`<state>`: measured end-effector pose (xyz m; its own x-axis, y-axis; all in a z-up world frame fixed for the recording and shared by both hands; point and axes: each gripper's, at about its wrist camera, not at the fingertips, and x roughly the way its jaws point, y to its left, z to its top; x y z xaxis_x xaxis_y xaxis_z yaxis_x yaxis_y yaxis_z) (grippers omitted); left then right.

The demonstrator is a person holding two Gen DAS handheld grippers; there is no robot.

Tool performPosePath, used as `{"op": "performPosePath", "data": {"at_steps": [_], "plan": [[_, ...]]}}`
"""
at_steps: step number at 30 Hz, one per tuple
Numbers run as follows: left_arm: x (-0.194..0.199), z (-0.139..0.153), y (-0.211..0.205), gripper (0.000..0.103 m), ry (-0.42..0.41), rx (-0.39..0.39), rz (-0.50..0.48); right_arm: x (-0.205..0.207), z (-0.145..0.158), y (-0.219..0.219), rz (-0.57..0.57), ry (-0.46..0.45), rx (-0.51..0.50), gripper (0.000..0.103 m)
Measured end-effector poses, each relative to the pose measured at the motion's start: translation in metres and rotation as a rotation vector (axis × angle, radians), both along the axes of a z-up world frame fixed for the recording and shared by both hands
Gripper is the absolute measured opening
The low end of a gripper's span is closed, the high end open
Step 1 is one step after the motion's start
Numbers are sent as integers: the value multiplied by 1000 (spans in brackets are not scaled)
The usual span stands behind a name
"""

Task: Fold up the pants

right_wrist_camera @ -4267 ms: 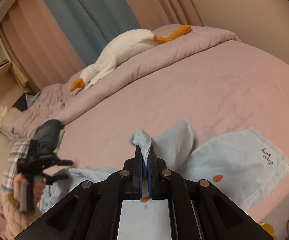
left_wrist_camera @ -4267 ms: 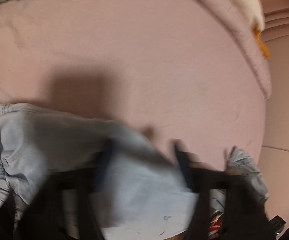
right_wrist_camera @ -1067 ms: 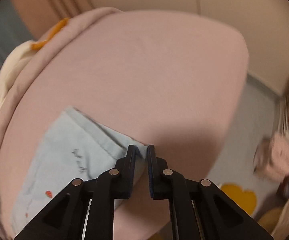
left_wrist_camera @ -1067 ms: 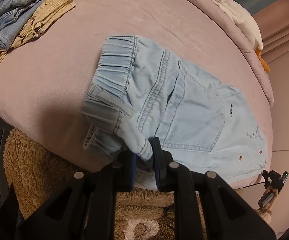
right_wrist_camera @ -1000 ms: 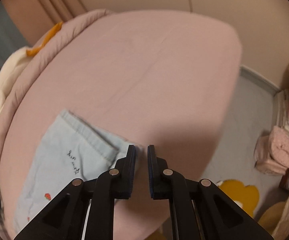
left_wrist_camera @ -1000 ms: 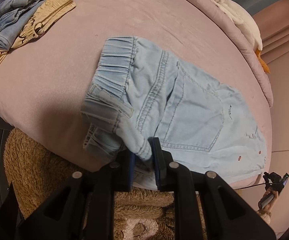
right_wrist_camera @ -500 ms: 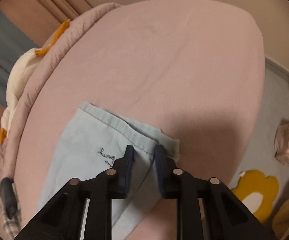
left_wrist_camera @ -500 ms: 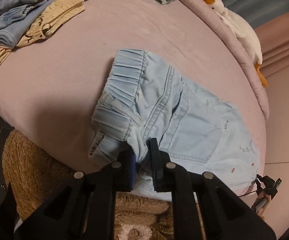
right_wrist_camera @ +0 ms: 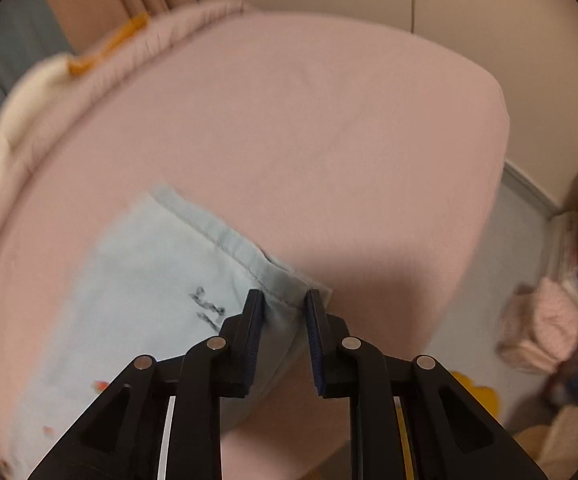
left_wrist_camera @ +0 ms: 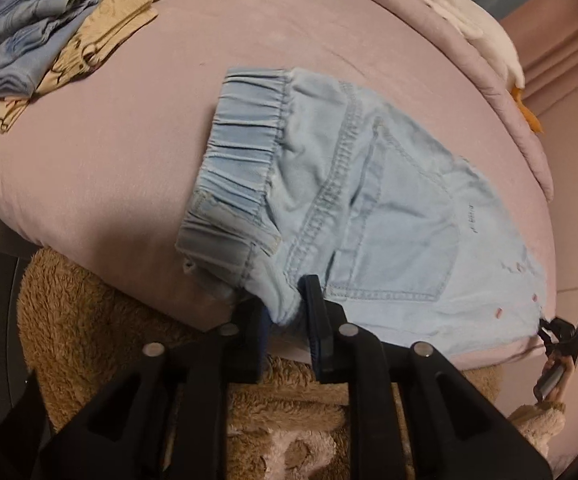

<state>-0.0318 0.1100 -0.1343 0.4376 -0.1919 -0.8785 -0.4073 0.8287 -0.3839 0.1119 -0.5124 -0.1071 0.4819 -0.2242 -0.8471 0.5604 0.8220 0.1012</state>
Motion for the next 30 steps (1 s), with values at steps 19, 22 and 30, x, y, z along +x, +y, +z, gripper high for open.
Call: {"op": "performPosePath", "data": {"at_steps": [19, 22, 30], "plan": [[28, -6, 58, 38, -94, -85, -6, 86, 31, 376, 956, 106, 200, 52], [12, 8, 50, 36, -101, -33, -28, 95, 15, 410, 996, 155, 215, 52], [12, -6, 53, 46, -90, -5, -32, 80, -1, 428, 1045, 238, 142, 52]]}}
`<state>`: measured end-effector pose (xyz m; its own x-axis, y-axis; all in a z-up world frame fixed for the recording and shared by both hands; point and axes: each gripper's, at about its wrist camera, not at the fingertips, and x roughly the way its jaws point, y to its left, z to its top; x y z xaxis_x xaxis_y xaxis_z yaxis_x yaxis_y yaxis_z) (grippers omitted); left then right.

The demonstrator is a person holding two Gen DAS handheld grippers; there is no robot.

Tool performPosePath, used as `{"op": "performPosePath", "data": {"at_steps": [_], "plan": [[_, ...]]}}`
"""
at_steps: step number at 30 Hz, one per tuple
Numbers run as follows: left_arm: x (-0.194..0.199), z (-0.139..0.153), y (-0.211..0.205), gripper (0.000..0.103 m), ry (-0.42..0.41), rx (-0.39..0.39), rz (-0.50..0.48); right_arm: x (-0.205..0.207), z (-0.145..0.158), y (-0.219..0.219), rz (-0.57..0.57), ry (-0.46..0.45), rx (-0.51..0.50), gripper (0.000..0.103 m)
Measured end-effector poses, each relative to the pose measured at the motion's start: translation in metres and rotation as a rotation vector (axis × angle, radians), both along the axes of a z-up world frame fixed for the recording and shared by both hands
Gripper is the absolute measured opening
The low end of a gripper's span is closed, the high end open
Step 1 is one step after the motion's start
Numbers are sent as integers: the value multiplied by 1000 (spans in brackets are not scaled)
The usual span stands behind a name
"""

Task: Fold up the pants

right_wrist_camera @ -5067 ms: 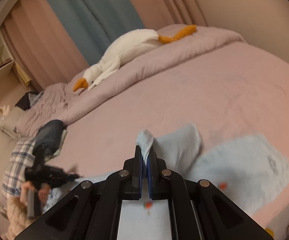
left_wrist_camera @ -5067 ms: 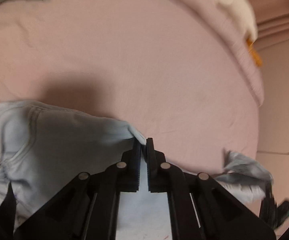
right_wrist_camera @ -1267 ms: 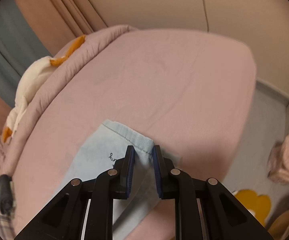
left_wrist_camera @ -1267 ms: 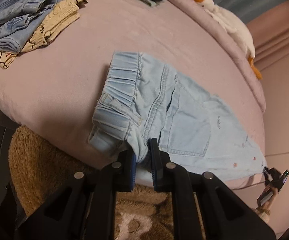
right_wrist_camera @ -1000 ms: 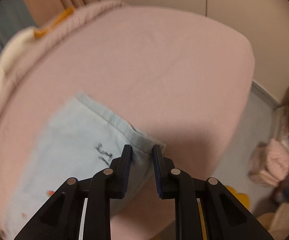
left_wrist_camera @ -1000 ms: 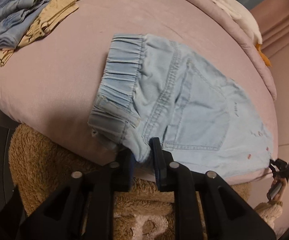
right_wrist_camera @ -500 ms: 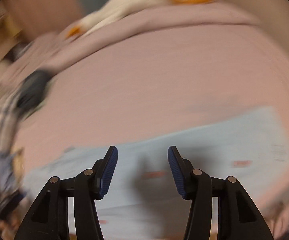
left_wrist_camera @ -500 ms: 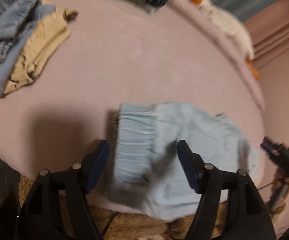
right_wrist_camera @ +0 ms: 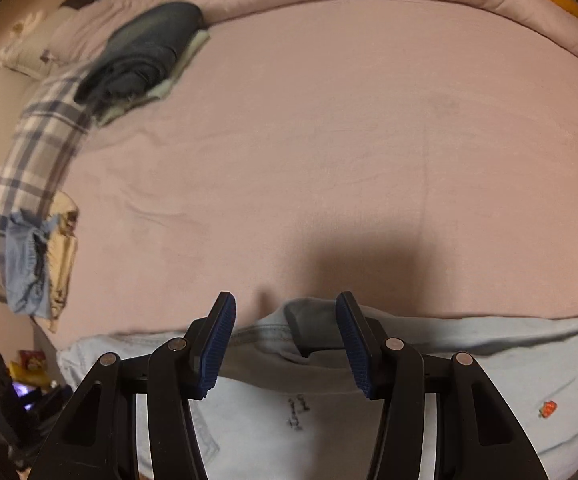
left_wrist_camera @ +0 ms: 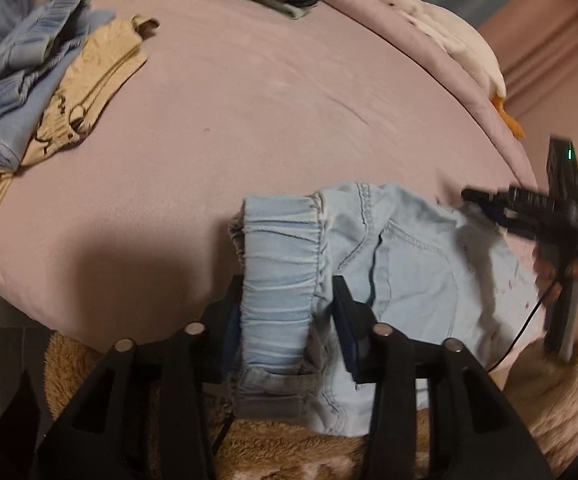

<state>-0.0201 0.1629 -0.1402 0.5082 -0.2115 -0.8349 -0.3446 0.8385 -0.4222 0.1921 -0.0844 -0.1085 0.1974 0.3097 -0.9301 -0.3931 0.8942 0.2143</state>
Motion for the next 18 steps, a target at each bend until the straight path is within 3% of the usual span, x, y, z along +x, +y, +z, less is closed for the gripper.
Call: {"op": "performPosePath", "data": {"at_steps": [4, 8, 9, 11, 14, 18], "plan": [[11, 7, 5, 56, -3, -25, -1, -7, 0, -3, 14, 17, 27, 52], [22, 14, 19, 63, -76, -42, 20, -12, 4, -2, 37, 17, 40, 51], [28, 11, 20, 63, -68, -51, 21, -13, 1, 0, 48, 20, 34, 44], [37, 4, 23, 61, -47, -68, 19, -12, -10, 7, 49, 45, 9, 35], [43, -1, 22, 42, -42, -50, 12, -9, -12, 6, 34, 15, -4, 11], [33, 7, 23, 32, -63, -61, 51, -1, 4, 0, -14, -22, 71, 9]]}}
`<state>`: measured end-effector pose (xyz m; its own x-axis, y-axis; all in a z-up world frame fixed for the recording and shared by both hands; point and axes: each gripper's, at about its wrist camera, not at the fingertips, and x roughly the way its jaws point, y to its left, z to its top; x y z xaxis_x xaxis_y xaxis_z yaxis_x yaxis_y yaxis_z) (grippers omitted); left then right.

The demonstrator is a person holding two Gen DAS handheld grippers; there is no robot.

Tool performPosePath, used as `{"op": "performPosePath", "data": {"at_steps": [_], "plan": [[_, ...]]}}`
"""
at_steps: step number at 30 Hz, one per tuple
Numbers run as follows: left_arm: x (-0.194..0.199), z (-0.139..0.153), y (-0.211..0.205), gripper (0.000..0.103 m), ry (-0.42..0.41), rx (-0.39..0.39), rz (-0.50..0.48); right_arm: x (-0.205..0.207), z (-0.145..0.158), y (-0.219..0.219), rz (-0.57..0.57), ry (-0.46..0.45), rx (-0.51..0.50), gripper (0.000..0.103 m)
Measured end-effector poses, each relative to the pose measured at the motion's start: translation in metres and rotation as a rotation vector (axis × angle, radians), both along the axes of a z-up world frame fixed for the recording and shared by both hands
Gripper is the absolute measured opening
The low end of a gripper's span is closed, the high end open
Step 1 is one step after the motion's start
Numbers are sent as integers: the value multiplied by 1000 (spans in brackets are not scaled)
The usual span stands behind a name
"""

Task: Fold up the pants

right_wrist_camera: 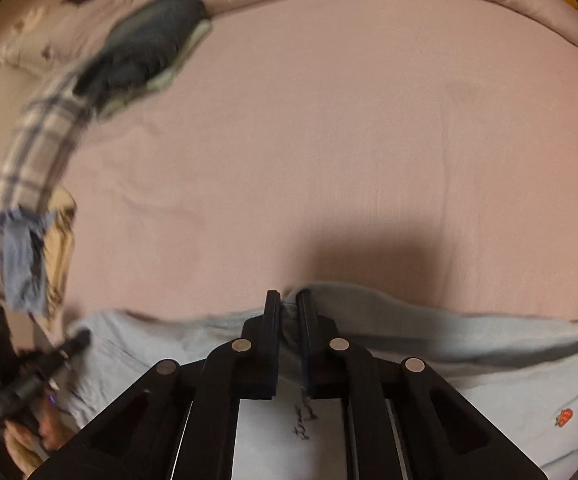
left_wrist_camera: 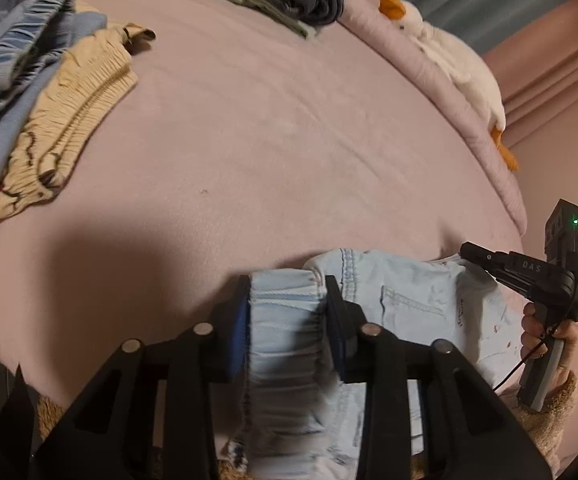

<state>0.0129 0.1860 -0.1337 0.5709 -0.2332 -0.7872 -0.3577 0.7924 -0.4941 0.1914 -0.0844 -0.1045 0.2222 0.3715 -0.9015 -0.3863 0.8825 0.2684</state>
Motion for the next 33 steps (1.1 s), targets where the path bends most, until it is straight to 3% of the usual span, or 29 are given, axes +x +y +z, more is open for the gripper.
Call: {"op": "performPosePath", "data": {"at_steps": [7, 10, 14, 18, 20, 22, 23, 24, 26, 29, 30, 31, 33], "plan": [[16, 34, 0, 32, -62, 127, 20, 10, 12, 6, -42, -43, 46, 9], [24, 24, 2, 33, -31, 153, 2, 15, 9, 15, -39, -59, 33, 9], [25, -3, -4, 36, 47, 228, -19, 25, -23, 22, -53, -19, -26, 9], [13, 2, 1, 40, 48, 185, 22, 26, -32, 23, -65, -66, -50, 7], [8, 13, 1, 36, 54, 164, 36, 27, -26, 23, -66, -85, -67, 7], [-3, 37, -9, 44, 1, 203, 37, 22, -13, 16, -59, -107, -61, 14], [-9, 48, -17, 49, -33, 233, 31, 17, -3, 9, -65, -137, -49, 22], [-13, 61, -28, 60, -67, 257, 9, 11, 8, 0, -77, -176, -52, 36], [-17, 73, -43, 65, -127, 235, -51, -2, 25, -18, -108, -232, -69, 54], [-13, 67, -74, 62, -159, 126, -154, -29, 39, -54, -158, -253, -49, 54], [-8, 58, -87, 55, -151, 101, -206, -37, 36, -61, -156, -240, -39, 54], [-3, 48, -99, 37, -125, 88, -251, -47, 30, -69, -142, -215, -34, 54], [6, 23, -121, 23, -54, 68, -304, -63, 13, -79, -134, -168, -46, 53]]}}
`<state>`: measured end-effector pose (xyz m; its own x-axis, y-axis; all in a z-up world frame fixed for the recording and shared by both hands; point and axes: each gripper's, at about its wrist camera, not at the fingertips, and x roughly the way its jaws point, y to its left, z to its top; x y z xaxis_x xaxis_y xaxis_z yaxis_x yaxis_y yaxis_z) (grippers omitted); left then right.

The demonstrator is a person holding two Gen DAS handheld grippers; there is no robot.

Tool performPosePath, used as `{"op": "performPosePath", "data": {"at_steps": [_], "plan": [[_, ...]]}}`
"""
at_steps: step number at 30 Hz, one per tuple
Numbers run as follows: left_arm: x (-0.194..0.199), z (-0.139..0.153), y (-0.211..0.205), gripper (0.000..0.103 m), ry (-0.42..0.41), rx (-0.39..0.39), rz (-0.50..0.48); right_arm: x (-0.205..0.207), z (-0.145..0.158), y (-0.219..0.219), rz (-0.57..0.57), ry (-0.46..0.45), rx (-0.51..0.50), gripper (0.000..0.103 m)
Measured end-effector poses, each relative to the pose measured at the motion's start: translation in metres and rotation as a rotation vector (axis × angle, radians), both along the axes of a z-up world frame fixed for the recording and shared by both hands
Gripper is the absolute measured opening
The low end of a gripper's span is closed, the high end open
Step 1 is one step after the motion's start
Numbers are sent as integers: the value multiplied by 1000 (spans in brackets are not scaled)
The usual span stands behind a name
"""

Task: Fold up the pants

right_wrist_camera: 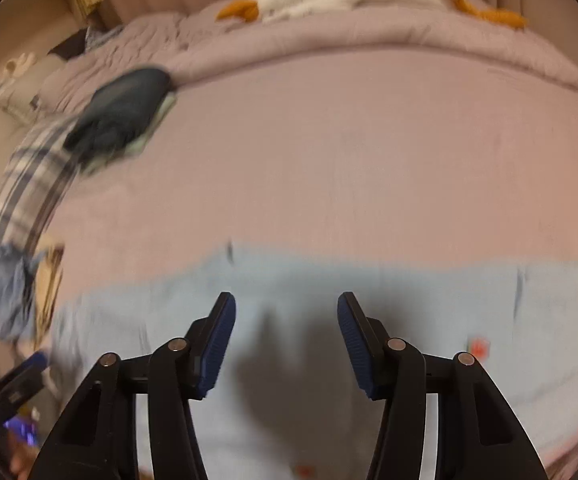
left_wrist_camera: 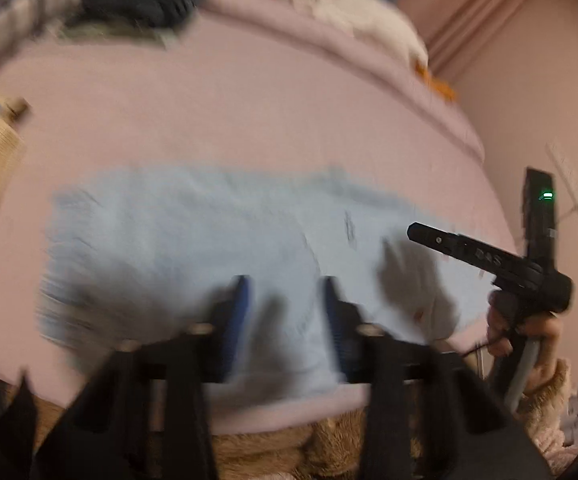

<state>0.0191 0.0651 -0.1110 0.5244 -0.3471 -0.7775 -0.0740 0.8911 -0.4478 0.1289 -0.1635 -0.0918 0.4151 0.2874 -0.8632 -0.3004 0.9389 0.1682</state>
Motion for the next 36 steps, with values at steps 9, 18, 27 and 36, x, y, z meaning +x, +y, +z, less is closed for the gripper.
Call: {"op": "performPosePath", "data": {"at_steps": [9, 18, 27, 36], "plan": [[-19, -42, -9, 8, 134, 61, 28, -48, -40, -34, -35, 40, -80, 32], [-22, -23, -15, 29, 147, 65, 18, -61, -10, -126, -285, -23, -49, 36], [24, 0, -74, 62, -3, -60, -116, -52, 11, -274, -717, -112, 86, 69], [34, -38, -127, 58, 62, 20, -249, -28, -21, -351, -890, -92, 207, 72]]}}
